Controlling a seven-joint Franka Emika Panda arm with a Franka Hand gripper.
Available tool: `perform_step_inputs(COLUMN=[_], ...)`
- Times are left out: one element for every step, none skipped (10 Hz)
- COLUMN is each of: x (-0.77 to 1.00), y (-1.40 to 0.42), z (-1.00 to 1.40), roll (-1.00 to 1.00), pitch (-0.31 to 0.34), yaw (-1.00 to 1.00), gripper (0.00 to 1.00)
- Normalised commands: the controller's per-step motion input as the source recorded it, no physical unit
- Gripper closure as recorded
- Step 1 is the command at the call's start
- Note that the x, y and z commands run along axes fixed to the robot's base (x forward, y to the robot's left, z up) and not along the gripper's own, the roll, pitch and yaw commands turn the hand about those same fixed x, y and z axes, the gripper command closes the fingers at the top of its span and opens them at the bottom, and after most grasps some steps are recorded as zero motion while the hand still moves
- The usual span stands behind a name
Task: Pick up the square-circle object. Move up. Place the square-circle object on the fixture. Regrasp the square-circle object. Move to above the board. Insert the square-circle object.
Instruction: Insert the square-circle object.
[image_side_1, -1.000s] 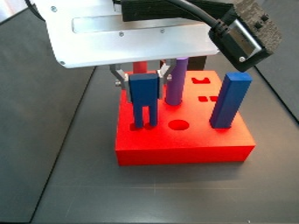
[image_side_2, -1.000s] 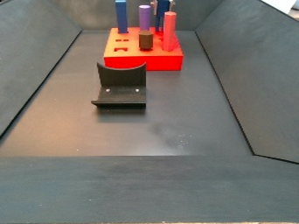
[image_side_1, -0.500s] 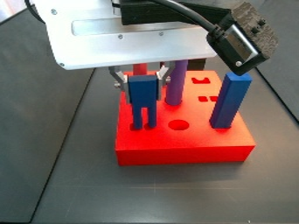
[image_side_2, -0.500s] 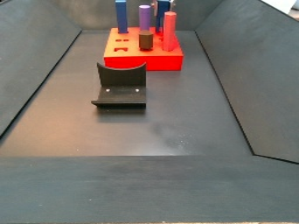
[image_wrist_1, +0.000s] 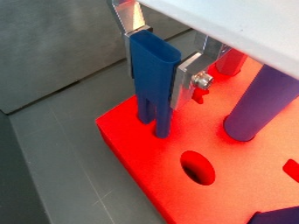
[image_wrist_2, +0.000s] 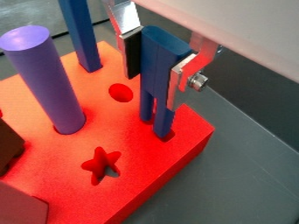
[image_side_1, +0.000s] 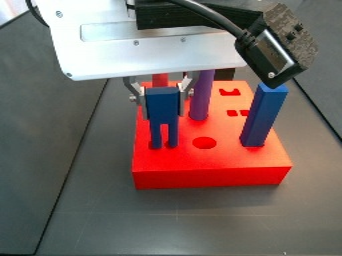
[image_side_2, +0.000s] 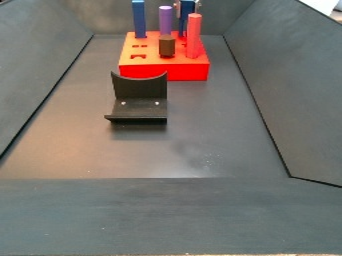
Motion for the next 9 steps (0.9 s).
perform_step_inputs(x=[-0.15, -0.14, -0.04, 0.00, 0.01, 0.15, 0.13, 0.08, 0.00], y=[0.00, 0.03, 0.04, 0.04, 0.04, 0.00, 0.00, 0.00, 0.05], z=[-0.12, -0.19, -0.25, -0.32, -0.38, -0.55, -0.60, -0.59, -0.31], roll=[-0.03, 0.00, 0.01, 0.00, 0.00, 0.00, 0.00, 0.00, -0.25], pitch=[0.000, 0.000, 0.000, -0.023, -0.053, -0.039, -0.046, -0.064, -0.174], yaw=[-0.26, -0.18, -0.05, 0.00, 0.01, 0.00, 0.00, 0.00, 0.00], gripper=[1.00, 1.00, 1.00, 1.00, 1.00, 1.00, 1.00, 1.00, 1.00])
